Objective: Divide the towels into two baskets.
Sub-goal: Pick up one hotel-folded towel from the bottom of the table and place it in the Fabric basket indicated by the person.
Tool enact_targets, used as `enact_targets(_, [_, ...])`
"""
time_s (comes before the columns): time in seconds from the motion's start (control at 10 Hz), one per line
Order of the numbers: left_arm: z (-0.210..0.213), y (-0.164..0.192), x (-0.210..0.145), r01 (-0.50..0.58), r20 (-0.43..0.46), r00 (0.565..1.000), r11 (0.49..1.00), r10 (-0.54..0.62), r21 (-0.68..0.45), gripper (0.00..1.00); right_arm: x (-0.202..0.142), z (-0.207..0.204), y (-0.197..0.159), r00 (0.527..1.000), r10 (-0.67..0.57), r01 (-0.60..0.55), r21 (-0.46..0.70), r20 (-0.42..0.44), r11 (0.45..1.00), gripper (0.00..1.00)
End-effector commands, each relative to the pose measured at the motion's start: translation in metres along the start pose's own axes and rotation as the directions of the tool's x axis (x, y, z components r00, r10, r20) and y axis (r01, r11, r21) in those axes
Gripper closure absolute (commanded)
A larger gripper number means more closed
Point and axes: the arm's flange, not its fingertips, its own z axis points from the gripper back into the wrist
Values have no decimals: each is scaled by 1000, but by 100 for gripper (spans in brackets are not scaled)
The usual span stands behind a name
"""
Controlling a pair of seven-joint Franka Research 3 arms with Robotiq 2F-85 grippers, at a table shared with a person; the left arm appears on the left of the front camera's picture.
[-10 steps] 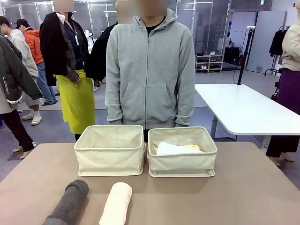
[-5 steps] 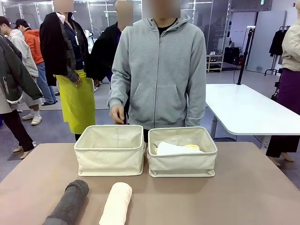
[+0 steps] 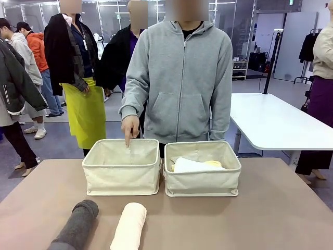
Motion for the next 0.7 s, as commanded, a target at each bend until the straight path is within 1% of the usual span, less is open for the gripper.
enact_targets(0.0, [0,0,0,0,0,1000,1000,0,0,0,-1,-2,5,1000,-18,18,-22,-3,1000,10])
enact_targets(0.1, [-20,-31,10,114,-106,988,993,-115,-13,0,-1,-2,5,1000,-18,18,-22,-3,1000,10])
enact_targets(0.2, [-45,-57,20,191,-205,962,981,-182,26,0,-1,-2,5,1000,-18,18,-22,-3,1000,10])
enact_targets(0.3, [-72,-76,27,240,-301,929,970,-217,43,0,-1,-2,5,1000,-18,18,-22,-3,1000,10])
enact_targets(0.4, [-99,-86,33,262,-414,891,957,-189,127,0,-1,-2,5,1000,-18,18,-22,-3,1000,10])
enact_targets(0.5, [-119,-90,36,278,-462,870,945,-173,170,0,-1,-2,5,1000,-18,18,-22,-3,1000,10])
enact_targets(0.6, [-139,-94,33,321,-534,832,916,-153,239,0,-1,-2,5,1000,-18,18,-22,-3,1000,10])
